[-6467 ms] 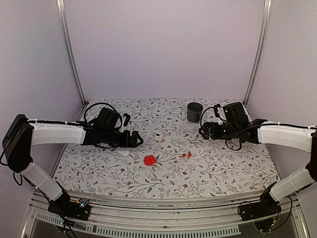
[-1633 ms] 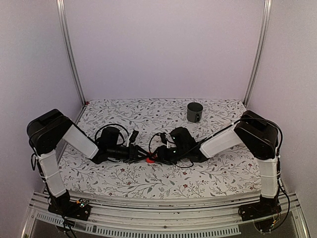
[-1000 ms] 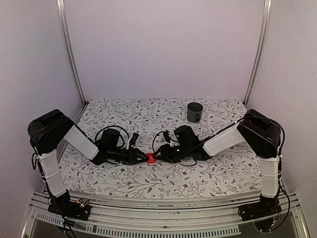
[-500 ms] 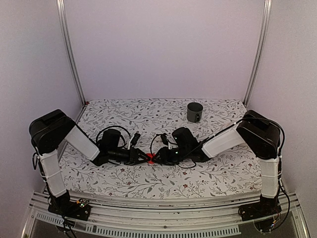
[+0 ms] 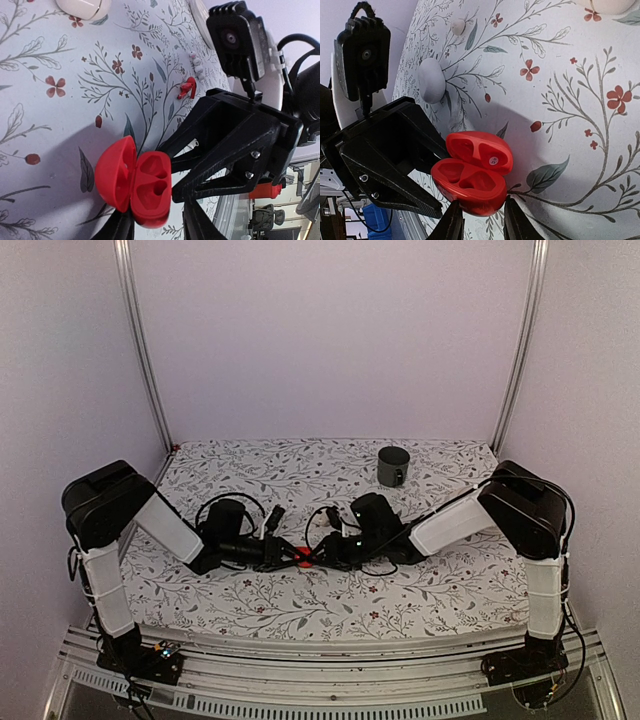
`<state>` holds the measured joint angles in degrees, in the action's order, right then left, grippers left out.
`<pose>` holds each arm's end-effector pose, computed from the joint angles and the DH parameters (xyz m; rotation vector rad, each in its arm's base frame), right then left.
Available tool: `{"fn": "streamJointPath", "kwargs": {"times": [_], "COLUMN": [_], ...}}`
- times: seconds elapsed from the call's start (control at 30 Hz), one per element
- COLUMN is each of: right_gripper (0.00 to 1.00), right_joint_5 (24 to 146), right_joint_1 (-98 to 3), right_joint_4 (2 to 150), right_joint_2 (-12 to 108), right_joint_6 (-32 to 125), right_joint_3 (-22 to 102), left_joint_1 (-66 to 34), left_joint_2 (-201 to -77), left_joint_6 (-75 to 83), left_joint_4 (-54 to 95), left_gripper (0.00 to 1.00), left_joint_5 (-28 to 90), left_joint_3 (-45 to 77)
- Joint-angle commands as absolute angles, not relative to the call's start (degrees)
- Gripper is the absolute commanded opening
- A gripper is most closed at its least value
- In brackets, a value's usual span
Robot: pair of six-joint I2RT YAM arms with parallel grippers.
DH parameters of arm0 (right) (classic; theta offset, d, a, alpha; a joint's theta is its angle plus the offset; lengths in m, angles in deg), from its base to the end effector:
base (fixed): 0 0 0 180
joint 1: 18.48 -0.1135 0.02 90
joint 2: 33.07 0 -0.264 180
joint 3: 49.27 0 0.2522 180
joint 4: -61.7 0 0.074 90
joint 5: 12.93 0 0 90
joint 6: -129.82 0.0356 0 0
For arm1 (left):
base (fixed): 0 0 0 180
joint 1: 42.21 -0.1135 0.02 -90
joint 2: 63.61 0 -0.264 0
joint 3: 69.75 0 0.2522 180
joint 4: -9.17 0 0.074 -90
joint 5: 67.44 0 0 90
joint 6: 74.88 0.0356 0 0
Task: Insert the wireless bluetooth earbuds into the charging case
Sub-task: Pick up the charging case from the center of the board.
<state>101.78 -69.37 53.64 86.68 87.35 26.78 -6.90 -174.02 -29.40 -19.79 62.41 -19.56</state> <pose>0.2532 0.3351 0.1065 -0.3544 2.4909 1.3298 0.2512 -0.2059 0.0894 0.2876 2.3675 -1.4935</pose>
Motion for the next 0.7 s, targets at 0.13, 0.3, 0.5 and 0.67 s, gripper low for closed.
{"fn": "streamJointPath", "kwargs": {"times": [0.13, 0.3, 0.5, 0.67], "right_gripper": [0.29, 0.32, 0.39, 0.43], "right_joint_5": [102.77, 100.28, 94.04, 88.44], "right_joint_1": [-69.01, -68.87, -68.60, -68.18], "right_joint_4": [50.78, 52.78, 60.37, 68.60], "right_joint_2": [84.67, 81.72, 73.25, 65.46], "right_joint_6": [88.43, 87.43, 82.81, 78.37], "right_joint_3": [25.80, 25.04, 23.85, 23.94], "left_joint_1": [-5.45, -5.47, -5.47, -5.03], "left_joint_2": [-175.58, -174.24, -168.22, -161.40], "left_joint_6": [-30.38, -30.19, -21.52, -11.27], "left_joint_4": [-24.12, -28.06, -22.41, -14.66], "left_gripper": [0.23, 0.04, 0.00, 0.00], "left_joint_5": [64.18, 65.63, 63.57, 56.87], "left_joint_3": [-17.71, -18.46, -15.93, -12.95]}}
